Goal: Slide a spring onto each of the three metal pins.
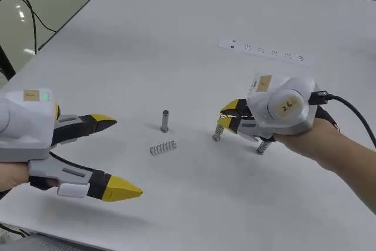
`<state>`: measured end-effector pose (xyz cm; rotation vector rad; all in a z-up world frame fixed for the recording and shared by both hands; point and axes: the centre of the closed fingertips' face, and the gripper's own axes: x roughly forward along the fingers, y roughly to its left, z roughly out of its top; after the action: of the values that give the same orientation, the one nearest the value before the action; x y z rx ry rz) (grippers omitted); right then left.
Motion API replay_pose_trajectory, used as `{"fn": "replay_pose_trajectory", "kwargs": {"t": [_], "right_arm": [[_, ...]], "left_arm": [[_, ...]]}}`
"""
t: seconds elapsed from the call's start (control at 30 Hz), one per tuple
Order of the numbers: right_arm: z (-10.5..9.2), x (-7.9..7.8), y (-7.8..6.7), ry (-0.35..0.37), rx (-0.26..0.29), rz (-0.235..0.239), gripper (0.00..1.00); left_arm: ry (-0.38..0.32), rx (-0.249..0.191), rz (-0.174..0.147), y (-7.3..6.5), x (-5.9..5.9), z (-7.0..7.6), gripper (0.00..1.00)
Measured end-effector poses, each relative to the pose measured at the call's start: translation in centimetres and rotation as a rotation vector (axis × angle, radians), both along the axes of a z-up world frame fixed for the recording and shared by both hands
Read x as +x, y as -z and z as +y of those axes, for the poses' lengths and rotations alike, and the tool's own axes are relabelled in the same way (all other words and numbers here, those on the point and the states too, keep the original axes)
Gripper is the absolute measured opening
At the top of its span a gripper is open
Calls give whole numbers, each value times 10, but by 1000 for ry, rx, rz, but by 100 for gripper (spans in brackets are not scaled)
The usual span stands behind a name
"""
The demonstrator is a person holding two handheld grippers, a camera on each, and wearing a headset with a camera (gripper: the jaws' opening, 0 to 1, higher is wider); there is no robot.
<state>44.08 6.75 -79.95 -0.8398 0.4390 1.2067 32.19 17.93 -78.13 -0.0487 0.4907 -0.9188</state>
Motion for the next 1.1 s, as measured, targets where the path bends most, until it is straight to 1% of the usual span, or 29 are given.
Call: {"fn": "replay_pose_trajectory", "kwargs": {"t": [0.2,0.33,0.4,0.43,0.5,0.6,0.67,0.77,0.83,0.93,1.0,1.07,1.1], "right_arm": [[-3,-1,12,23,5,36,8],[-3,-2,17,21,-3,40,8],[-2,-1,15,26,14,42,8],[-2,-1,15,42,19,62,8],[-2,0,15,46,28,71,8],[-2,-1,15,51,34,88,8],[-2,-1,14,57,34,89,9],[-2,-2,15,64,41,109,11],[-2,-1,14,66,43,96,14],[-2,-2,9,70,56,91,13],[-2,-2,5,79,74,101,14],[-3,-3,3,85,78,97,14],[-4,-3,0,97,93,100,13]], "left_arm": [[-1,0,-1,-1,0,-1,98],[1,0,-1,-1,0,-2,98],[2,-2,-3,-2,0,-3,98],[3,-2,-2,-2,1,-3,98],[5,-1,-1,-1,1,-3,97],[6,-5,-1,-2,1,-4,97],[7,-3,-2,-2,1,-5,97],[9,-4,-1,-2,1,-5,97],[8,-4,-1,-2,2,-5,97],[10,-4,-1,-3,2,-5,97],[10,-3,-1,-3,2,-5,97],[7,-6,-4,-5,2,-5,97],[7,-7,-4,-5,3,-5,97]]}}
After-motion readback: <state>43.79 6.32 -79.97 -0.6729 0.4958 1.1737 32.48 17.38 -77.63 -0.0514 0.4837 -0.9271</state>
